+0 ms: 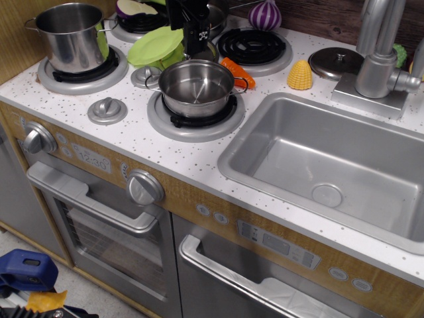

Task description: Pick up pan from stove

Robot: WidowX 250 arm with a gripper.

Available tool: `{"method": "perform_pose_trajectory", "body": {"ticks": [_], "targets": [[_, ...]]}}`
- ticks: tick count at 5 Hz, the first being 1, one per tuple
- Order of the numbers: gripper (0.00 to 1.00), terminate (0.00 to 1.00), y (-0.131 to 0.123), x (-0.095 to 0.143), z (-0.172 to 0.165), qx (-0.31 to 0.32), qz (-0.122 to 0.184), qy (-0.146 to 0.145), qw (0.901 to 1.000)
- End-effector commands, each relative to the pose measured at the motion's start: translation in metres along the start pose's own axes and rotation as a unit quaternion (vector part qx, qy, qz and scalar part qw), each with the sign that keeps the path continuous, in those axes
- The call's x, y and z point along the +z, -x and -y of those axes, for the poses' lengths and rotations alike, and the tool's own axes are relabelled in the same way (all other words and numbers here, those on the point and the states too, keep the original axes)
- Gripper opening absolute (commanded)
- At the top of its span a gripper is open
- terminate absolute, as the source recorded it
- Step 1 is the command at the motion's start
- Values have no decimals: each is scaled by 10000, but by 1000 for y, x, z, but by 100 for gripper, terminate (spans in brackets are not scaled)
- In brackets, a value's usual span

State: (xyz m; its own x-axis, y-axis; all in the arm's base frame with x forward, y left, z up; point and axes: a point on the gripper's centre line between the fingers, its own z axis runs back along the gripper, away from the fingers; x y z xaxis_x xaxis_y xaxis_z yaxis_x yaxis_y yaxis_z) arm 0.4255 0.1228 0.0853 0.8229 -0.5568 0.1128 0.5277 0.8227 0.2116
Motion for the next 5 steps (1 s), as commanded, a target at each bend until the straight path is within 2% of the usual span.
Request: {"method": "perform_pose_trajectory", "body": {"ticks": [1,5], "targets": [[100,0,0,0,0,0,0,0,10000],[100,0,0,-23,-8,-231,392,371,9983]]}}
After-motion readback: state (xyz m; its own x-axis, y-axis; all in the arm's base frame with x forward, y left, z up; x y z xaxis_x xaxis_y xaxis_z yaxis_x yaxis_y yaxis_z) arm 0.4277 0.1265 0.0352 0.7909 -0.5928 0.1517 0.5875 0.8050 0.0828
